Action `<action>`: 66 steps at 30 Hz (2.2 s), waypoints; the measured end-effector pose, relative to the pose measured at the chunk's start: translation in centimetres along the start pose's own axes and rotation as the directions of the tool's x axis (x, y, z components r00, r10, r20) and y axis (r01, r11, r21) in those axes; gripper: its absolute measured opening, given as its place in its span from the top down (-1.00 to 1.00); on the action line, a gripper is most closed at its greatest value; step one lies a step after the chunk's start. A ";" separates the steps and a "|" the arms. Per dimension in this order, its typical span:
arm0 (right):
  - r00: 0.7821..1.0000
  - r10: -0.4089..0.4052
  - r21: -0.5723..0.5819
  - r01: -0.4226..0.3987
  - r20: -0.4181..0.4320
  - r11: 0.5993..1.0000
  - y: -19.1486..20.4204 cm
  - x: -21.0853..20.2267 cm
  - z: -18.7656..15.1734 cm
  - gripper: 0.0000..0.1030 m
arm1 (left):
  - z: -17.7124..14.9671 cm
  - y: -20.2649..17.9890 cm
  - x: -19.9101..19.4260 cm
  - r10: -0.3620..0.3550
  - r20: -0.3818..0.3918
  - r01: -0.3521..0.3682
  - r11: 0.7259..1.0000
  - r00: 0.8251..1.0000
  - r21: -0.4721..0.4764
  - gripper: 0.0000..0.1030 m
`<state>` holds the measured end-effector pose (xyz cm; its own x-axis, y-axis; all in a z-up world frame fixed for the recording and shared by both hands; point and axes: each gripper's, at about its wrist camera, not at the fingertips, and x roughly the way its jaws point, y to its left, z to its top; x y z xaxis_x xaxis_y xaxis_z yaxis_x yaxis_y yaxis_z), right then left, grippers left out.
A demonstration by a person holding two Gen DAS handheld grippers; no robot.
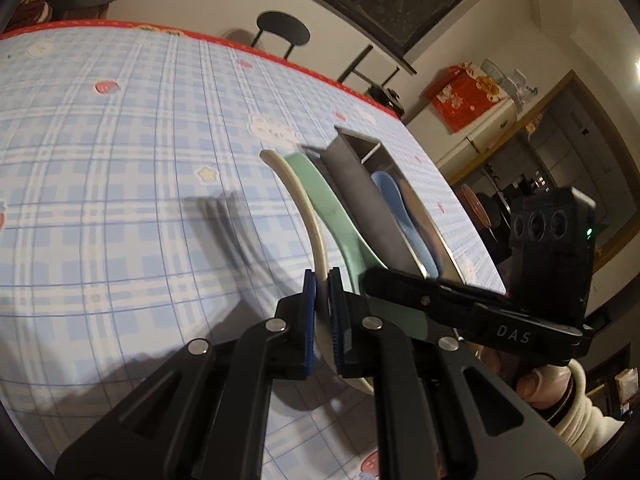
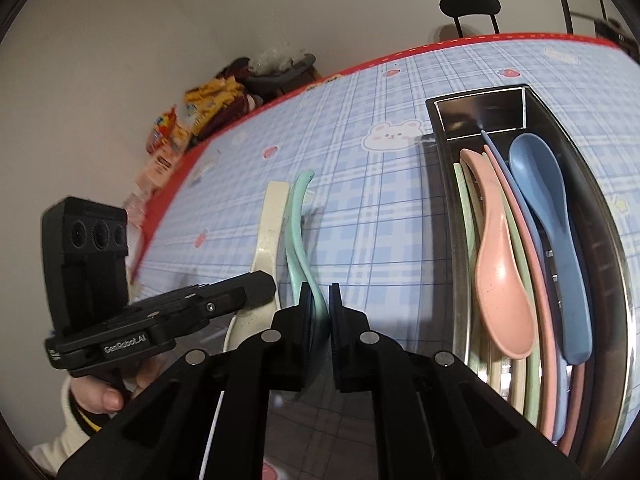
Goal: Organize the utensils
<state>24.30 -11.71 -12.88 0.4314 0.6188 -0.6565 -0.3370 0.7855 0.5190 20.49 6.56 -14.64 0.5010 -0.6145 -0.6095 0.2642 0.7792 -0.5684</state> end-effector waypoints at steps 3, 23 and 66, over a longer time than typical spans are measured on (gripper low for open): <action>0.999 0.039 0.003 -0.039 0.014 0.999 -0.6 -0.9 -0.1 0.83 | 0.1 -1.1 -1.0 -0.002 0.041 0.002 1.000 0.999 -0.004 0.79; 0.951 0.054 0.050 -0.073 0.305 0.996 -10.8 -12.4 -1.1 0.83 | 1.4 -14.1 5.1 0.078 0.031 -0.080 0.993 0.996 0.087 0.79; 0.884 -0.246 0.014 0.263 0.398 0.965 -9.1 -12.1 -1.2 -0.89 | 0.5 -12.3 -1.1 0.371 0.154 -0.383 0.922 0.916 0.060 -0.64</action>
<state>21.13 -26.35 -10.26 0.7973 0.3525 -0.4900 -0.2005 0.9204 0.3358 17.11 -2.30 -6.71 0.6838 -0.2548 -0.6837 0.1012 0.9611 -0.2570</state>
